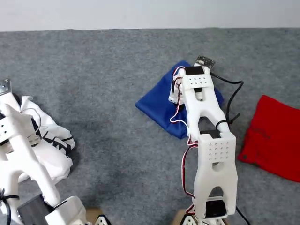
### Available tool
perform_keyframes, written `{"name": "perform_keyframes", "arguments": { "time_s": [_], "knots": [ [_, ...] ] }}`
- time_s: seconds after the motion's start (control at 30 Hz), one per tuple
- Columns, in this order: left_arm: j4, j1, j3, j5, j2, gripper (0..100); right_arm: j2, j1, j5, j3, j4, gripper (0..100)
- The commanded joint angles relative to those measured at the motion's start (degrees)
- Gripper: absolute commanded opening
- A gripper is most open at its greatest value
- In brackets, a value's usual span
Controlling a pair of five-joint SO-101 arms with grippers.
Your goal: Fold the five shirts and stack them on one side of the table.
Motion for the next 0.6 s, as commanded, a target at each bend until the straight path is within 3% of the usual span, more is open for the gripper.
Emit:
{"name": "perform_keyframes", "arguments": {
  "time_s": [0.0,0.2,0.3,0.43,0.57],
  "knots": [
    [0.44,0.18,-0.13,-0.53,-1.67,1,1.8,-2.24,2.9,-1.23,0.48,2.4],
    [0.44,0.18,-0.13,-0.53,-1.67,1,-2.86,-1.98,9.85,-1.32,4.18,1.0],
    [0.44,0.18,-0.13,-0.53,-1.76,1,-8.66,0.22,20.48,-1.23,7.43,1.0],
    [0.44,0.18,-0.13,-0.53,-1.76,1,-15.96,5.05,42.29,-1.23,13.05,1.0],
    [0.44,0.09,-0.13,-0.53,-1.76,1,-20.88,10.51,46.68,-1.23,16.48,1.0]
  ]
}}
